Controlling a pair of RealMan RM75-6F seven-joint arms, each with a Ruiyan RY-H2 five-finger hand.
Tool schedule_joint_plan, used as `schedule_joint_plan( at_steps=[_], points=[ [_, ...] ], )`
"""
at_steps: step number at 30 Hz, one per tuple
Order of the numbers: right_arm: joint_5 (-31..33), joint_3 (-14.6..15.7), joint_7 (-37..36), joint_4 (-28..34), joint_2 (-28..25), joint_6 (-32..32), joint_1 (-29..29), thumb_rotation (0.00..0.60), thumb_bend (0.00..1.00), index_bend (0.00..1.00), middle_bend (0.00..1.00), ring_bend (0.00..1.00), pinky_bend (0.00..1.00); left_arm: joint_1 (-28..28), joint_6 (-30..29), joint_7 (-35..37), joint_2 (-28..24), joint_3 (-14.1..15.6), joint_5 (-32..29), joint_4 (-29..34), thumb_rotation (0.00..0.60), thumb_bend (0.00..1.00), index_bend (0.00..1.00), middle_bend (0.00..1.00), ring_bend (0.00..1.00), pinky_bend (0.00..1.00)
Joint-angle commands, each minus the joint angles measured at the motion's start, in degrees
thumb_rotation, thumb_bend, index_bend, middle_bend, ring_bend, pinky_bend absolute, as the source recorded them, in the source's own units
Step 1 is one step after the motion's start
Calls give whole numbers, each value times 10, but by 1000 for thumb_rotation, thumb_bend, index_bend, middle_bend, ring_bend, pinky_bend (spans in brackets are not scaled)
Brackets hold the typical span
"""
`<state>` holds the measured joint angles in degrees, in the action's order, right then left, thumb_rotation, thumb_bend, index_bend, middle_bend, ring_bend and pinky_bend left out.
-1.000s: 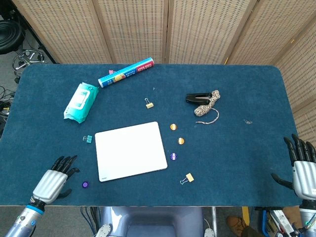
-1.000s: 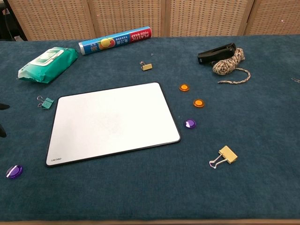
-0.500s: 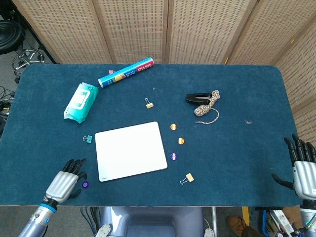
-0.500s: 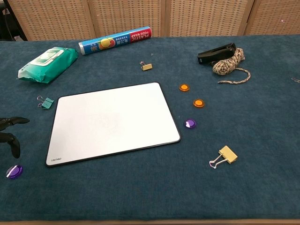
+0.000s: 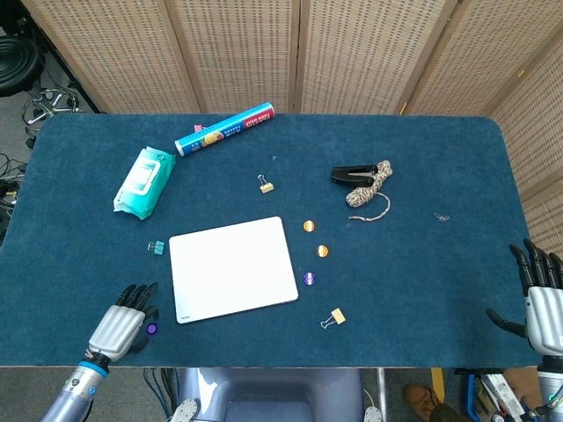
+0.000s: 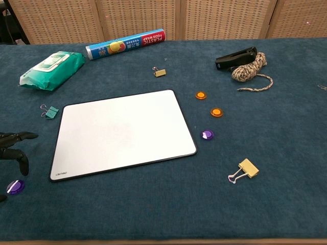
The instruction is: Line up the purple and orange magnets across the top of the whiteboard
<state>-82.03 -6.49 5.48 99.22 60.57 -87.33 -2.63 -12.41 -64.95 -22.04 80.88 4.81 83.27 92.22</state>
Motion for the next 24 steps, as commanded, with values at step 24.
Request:
schedule_joint_plan(
  at_steps=[24],
  points=[
    [2,-1,-8,2,-4,-1,2,600,0,0,0,0,0,-7,-4,5,18,3,-12,-20,600,345,545,0,0,0]
  ],
)
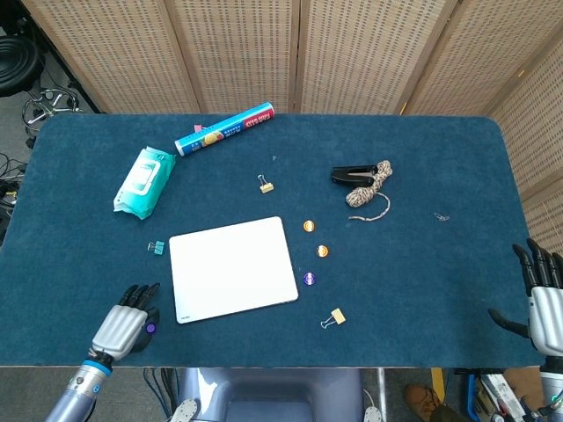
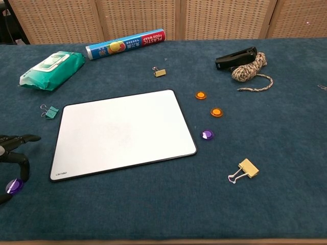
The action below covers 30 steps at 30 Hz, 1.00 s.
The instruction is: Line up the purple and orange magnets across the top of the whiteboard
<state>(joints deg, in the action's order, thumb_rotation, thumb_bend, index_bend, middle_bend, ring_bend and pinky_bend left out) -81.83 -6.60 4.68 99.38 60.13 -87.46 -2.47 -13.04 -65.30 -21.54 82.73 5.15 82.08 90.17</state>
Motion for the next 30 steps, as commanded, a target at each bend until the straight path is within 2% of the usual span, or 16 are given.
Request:
schedule_joint_plan(
  at_steps=[1,11,13,20,24,30],
  points=[
    [0,0,1,0,0,1,0,600,0,0,0,0,0,-1,-2,0,-1,-1,-1,2,600,345,545,0,0,0],
    [2,0,2,0,1,3,-1,600,0,0,0,0,0,-15,-8,26,-28,-22,-3,25,600,345,547,0,0,0],
    [3,1,4,-1,1,5,-1,600,0,0,0,0,0,-25,-17,19,-39,-42,-2,41,600,345,547,0,0,0],
    [8,0,7,-3,4,10,-3,600,0,0,0,0,0,-73,10,5,-52,-106,-50,80,600,345,549,0,0,0],
    [11,0,7,-5,6,14,-5,600,0,0,0,0,0,-102,37,-11,-44,-132,-91,74,600,345,551,0,0,0],
    [14,-2,6,-10,9,16,-7,600,0,0,0,0,0,-133,57,-35,-12,-149,-136,38,600,345,555,0,0,0]
  ],
)
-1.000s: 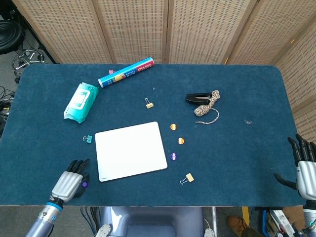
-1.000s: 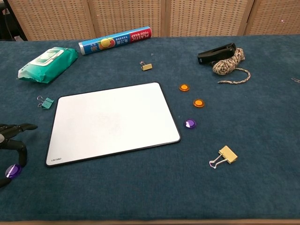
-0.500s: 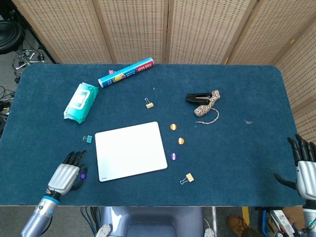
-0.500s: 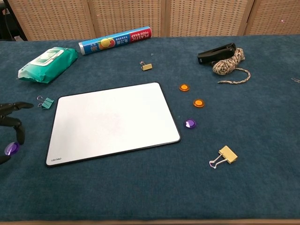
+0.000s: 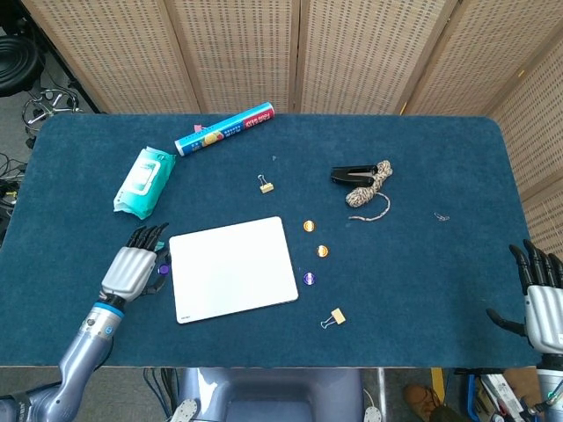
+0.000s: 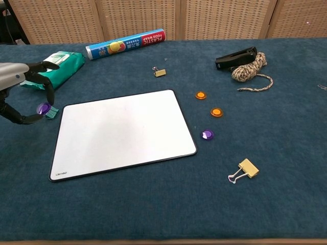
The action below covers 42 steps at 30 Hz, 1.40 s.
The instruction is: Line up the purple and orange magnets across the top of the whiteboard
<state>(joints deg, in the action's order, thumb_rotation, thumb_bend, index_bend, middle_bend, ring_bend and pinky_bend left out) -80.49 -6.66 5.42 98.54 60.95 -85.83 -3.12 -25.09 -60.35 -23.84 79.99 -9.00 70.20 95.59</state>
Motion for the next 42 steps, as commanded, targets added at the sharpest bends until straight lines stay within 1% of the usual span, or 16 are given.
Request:
schedule_joint_plan(
  at_steps=[1,4,5,9,14,20,21,24,25,28,31,35,38,40,42],
  points=[
    [1,-2,-3,-3,2,0,-1,600,0,0,0,0,0,-16,9,-17,21,-9,-25,-22,600,345,555,0,0,0],
    [6,-4,-3,-7,3,3,-2,600,0,0,0,0,0,-26,16,-23,37,-12,-48,-39,600,345,555,0,0,0],
    [9,-3,-2,-8,3,7,-3,600,0,0,0,0,0,-35,24,-28,48,-17,-66,-58,600,345,555,0,0,0],
    [10,-3,0,-9,4,9,-5,600,0,0,0,0,0,-50,23,-48,73,-22,-97,-89,600,345,555,0,0,0],
    [14,-4,-1,-11,5,10,-5,600,0,0,0,0,0,-68,36,-62,95,-26,-134,-116,600,345,555,0,0,0],
    [16,-5,-2,-13,6,10,-6,600,0,0,0,0,0,-81,36,-58,111,-24,-140,-136,600,345,544,0,0,0],
    [16,-5,-2,-13,6,10,-6,600,0,0,0,0,0,-82,35,-56,112,-24,-141,-136,600,344,508,0,0,0],
    [18,-6,-2,-14,6,11,-6,600,0,0,0,0,0,-83,40,-48,110,-24,-151,-130,600,332,321,0,0,0],
    [18,-6,-2,-14,6,11,-6,600,0,0,0,0,0,-84,41,-44,108,-25,-155,-125,600,329,295,0,0,0],
    [18,-5,-2,-14,6,12,-6,600,0,0,0,0,0,-84,42,-38,100,-21,-155,-116,600,326,276,0,0,0],
    [17,-4,1,-15,8,13,-7,600,0,0,0,0,0,-82,38,-24,89,-17,-145,-104,600,326,269,0,0,0],
    [12,-2,8,-18,13,13,-9,600,0,0,0,0,0,-66,21,16,58,-4,-98,-76,600,322,229,0,0,0],
    [11,-1,12,-19,17,18,-12,600,0,0,0,0,0,-44,-4,58,25,13,-49,-51,600,290,127,0,0,0],
    [7,0,16,-24,26,29,-21,600,0,0,0,0,0,-15,-43,104,-9,33,9,-38,600,253,30,0,0,0],
    [6,0,25,-30,32,41,-30,600,0,0,0,0,0,8,-73,137,-36,53,49,-33,600,234,1,0,0,0]
  ],
)
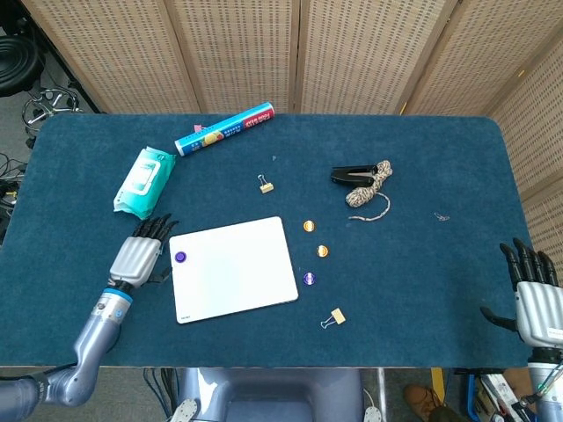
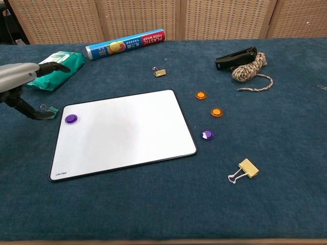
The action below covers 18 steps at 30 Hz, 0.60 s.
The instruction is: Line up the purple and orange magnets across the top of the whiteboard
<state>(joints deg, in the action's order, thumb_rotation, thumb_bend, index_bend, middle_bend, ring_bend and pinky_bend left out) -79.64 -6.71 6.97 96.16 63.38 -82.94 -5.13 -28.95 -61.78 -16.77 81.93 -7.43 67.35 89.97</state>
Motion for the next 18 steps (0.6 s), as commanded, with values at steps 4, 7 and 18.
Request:
schedule_joint_plan(
  at_steps=[4,7,18],
  points=[
    [-6,-7,36,-9,18,30,-33,600,0,0,0,0,0,84,-110,106,-102,61,121,34,600,223,0,0,0,0],
    [-8,-14,63,-4,23,44,-52,600,0,0,0,0,0,114,-155,135,-130,74,149,32,600,203,0,0,0,0],
    [6,-50,160,-7,84,152,-169,600,0,127,0,0,0,161,-208,213,-198,81,176,48,600,188,0,0,0,0]
  ],
)
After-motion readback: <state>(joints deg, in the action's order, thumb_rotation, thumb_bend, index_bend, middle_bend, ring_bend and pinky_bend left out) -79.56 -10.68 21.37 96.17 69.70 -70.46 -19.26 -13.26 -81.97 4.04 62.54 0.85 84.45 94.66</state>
